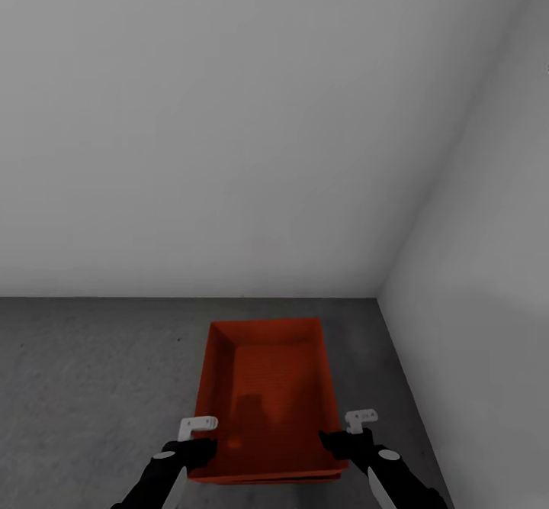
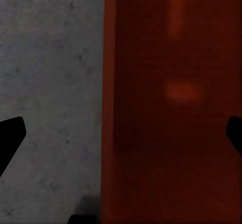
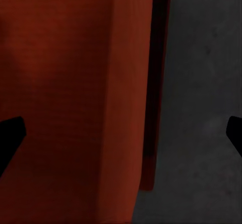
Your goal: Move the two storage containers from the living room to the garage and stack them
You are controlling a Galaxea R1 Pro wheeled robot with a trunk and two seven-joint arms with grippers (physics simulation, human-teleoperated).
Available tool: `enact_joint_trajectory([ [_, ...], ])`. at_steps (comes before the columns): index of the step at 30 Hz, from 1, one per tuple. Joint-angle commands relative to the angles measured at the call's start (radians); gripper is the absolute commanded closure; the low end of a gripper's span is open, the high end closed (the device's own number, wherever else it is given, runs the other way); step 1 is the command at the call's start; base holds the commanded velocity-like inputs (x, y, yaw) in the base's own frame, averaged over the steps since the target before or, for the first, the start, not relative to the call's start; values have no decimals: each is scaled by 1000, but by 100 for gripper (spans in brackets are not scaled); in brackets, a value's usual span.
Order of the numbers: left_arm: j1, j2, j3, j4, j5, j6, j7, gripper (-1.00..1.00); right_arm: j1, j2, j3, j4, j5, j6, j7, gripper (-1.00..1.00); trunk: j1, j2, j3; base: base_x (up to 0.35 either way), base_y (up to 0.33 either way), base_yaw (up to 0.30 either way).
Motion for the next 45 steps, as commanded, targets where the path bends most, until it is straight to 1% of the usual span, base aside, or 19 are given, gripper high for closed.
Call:
enact_joint_trajectory([
  [1, 0, 0, -2, -2, 7, 5, 6, -100, 0, 0, 2, -2, -3, 6, 1, -100, -4, 7, 3, 0, 0, 0],
  [28, -1, 0, -2, -4, 7, 5, 8, -100, 0, 0, 2, -2, -3, 6, 1, -100, -108, 196, 87, -7, 0, 0],
  [45, -1, 0, -2, -4, 7, 5, 7, -100, 0, 0, 2, -2, -3, 6, 0, -100, -173, 315, 140, -306, 0, 0],
])
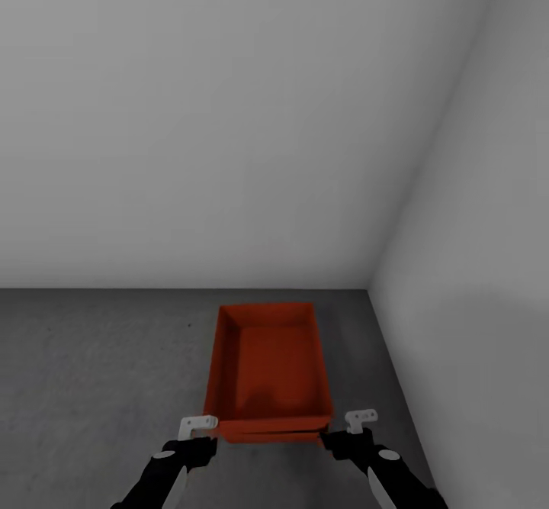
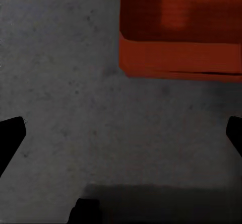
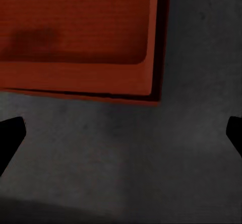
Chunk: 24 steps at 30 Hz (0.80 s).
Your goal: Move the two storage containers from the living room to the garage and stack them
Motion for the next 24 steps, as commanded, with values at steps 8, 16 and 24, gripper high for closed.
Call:
enact_joint_trajectory([
  [8, 0, 3, -2, -2, 6, 5, 4, -100, 0, 0, 2, -2, -3, 6, 1, -100, -31, 56, 24, -310, 0, 0],
  [16, 0, 17, 7, 57, -3, -62, 6, -100, 0, 0, 2, -2, -1, 6, -1, -100, -62, 112, 50, -54, 0, 0],
  [24, 0, 61, 8, 361, 2, -290, 6, -100, 0, -5, 1, 119, 2, -15, -14, -100, -93, 168, 75, -3, 0, 0],
])
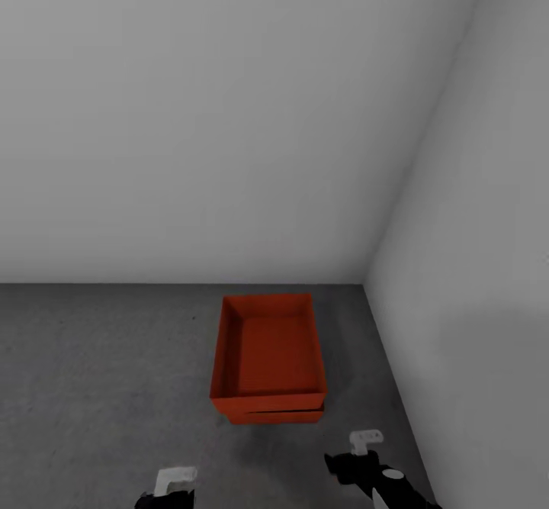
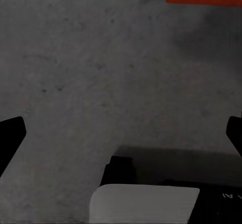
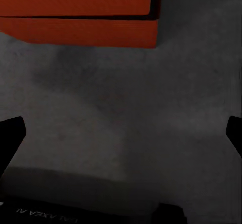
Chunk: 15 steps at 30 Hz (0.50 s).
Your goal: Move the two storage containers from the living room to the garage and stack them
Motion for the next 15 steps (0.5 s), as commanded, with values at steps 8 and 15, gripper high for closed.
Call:
enact_joint_trajectory([
  [8, 0, 54, -2, 221, 12, -183, -3, -100, 0, -26, 3, 239, -1, -94, -6, -100, -31, 56, 25, 0, 0, 0],
  [15, 0, 60, -4, 341, 12, -291, -7, -100, 1, -62, 4, 374, -1, -136, -6, -100, -58, 105, 46, 0, 0, 0],
])
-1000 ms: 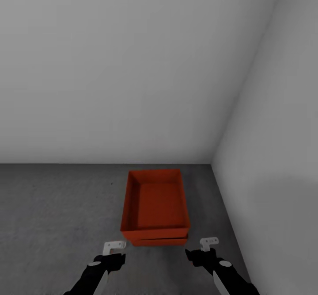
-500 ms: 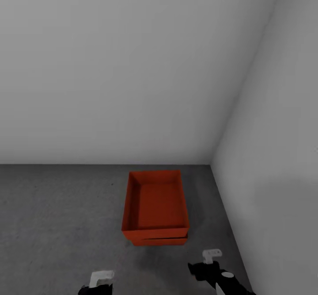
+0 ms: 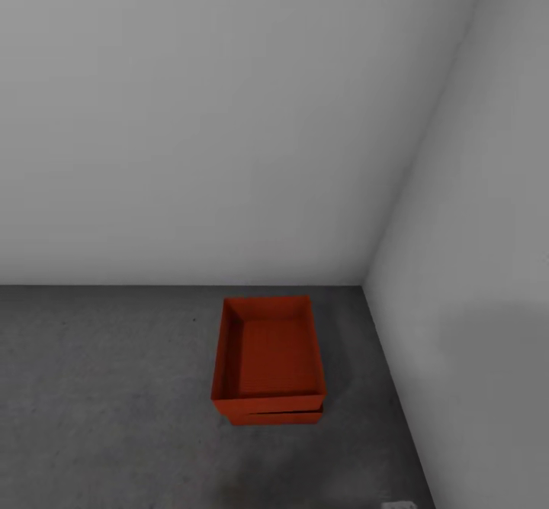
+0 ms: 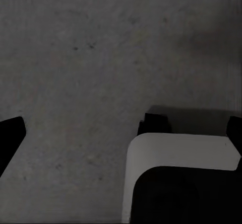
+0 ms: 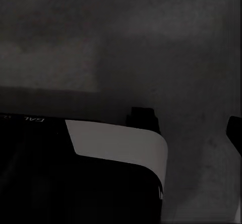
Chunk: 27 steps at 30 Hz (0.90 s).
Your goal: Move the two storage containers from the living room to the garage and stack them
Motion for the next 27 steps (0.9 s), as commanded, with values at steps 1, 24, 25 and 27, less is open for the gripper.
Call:
enact_joint_trajectory([
  [1, 0, 1, -2, 23, 6, -19, -1, -100, 0, -3, 6, 15, -3, -16, 3, -100, -4, 7, 3, 0, 0, 0],
  [24, 5, 3, -2, 126, 6, -155, -18, -100, 28, -4, 6, 65, -2, -37, 2, -100, -92, 168, 75, 0, 0, 0],
  [25, 5, 2, -2, 126, 6, -155, -18, -100, 28, -3, 6, 65, -2, -37, 2, -100, -96, 175, 78, 0, 0, 0],
  [27, 5, 2, -2, 126, 6, -154, -18, -100, 29, -2, 6, 65, -2, -37, 2, -100, -104, 189, 84, 0, 0, 0],
])
